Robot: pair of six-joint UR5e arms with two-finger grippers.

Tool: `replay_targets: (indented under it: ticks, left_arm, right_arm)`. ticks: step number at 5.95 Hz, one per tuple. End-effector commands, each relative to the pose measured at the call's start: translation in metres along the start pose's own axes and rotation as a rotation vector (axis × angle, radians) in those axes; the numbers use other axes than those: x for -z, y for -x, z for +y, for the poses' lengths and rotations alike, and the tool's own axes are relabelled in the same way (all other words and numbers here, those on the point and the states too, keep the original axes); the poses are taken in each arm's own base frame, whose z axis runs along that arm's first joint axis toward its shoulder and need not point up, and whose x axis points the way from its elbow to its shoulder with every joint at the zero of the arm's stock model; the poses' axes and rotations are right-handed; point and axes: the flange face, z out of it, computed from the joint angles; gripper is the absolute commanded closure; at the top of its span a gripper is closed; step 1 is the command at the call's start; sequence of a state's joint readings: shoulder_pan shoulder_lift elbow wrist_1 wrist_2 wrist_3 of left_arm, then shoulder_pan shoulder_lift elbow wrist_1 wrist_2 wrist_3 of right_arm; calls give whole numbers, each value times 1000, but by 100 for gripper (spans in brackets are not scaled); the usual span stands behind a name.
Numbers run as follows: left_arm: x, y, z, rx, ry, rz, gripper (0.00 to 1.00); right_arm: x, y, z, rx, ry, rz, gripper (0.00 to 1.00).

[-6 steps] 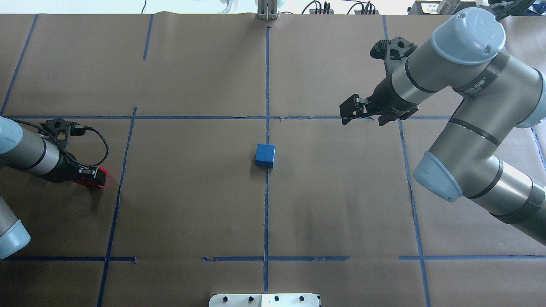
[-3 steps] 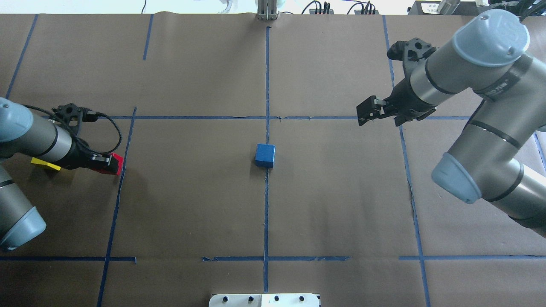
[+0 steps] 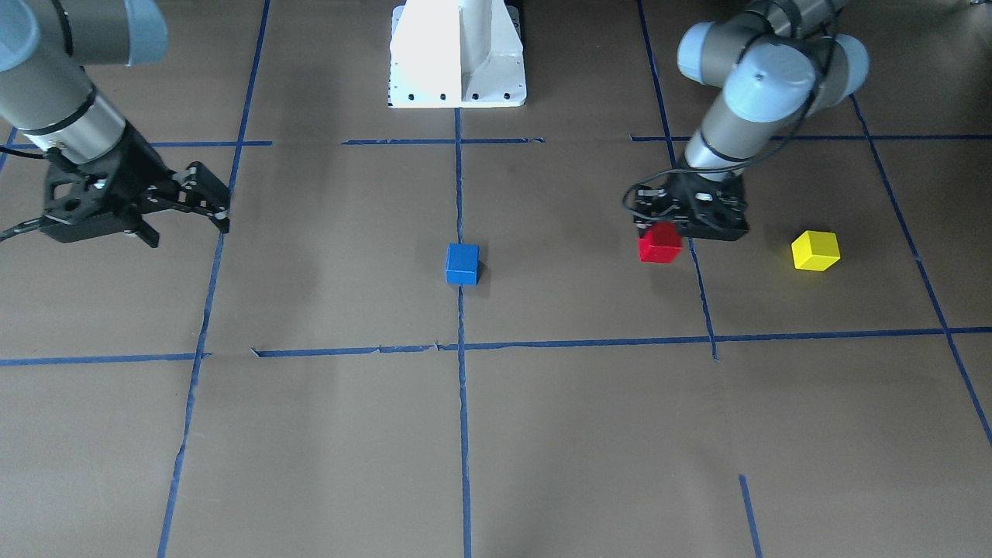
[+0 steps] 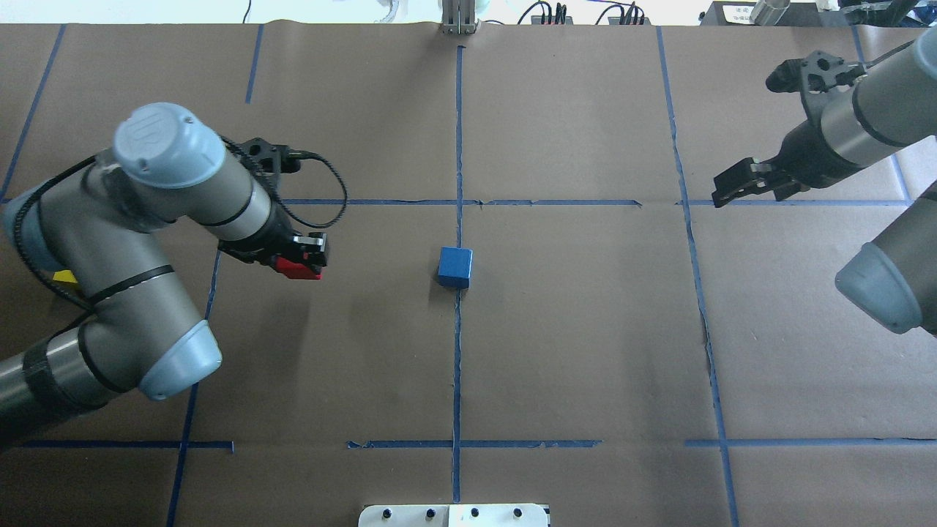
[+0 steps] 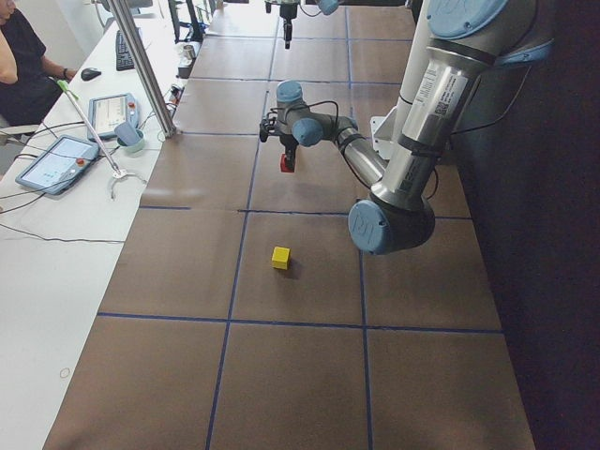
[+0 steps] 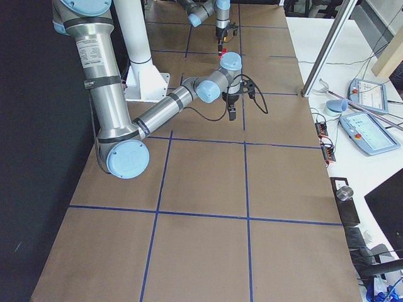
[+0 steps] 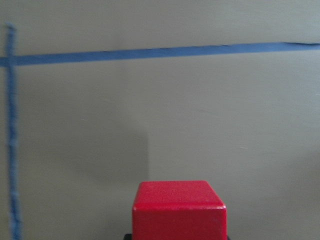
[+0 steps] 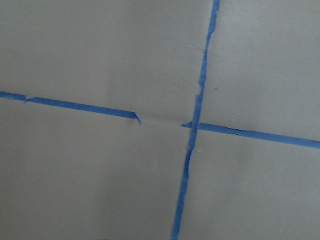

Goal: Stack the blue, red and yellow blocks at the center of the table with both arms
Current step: 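Carry the red cube over the blue cube and lower it on top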

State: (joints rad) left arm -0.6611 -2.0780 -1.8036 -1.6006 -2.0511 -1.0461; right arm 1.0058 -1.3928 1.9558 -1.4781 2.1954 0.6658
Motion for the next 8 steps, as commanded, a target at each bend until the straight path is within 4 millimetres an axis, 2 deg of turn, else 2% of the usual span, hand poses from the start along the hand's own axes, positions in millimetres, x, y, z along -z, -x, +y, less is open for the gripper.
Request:
replay_targets:
  ticks: [1, 2, 3, 4, 5, 7, 8]
  left_arm:
    - [7, -116, -4, -28, -18, 13, 99]
    - [-4, -154, -27, -18, -16, -6, 99]
    - [-19, -178, -33, -19, -8, -32, 98]
    - [-24, -190, -28, -31, -30, -46, 98]
    - [-29, -196, -32, -31, -28, -55, 96]
    - [-33, -199, -33, -29, -22, -61, 92]
    - [-36, -198, -32, -34, -37, -72, 60]
  right_arm:
    - [0, -53, 13, 46, 17, 46, 0]
    - [-1, -55, 13, 46, 19, 48, 0]
    - [-1, -56, 14, 44, 21, 50, 0]
    - [-2, -56, 15, 44, 22, 50, 0]
    - [-1, -56, 14, 43, 21, 50, 0]
    - [-1, -55, 15, 45, 21, 49, 0]
    - [0, -54, 14, 48, 18, 46, 0]
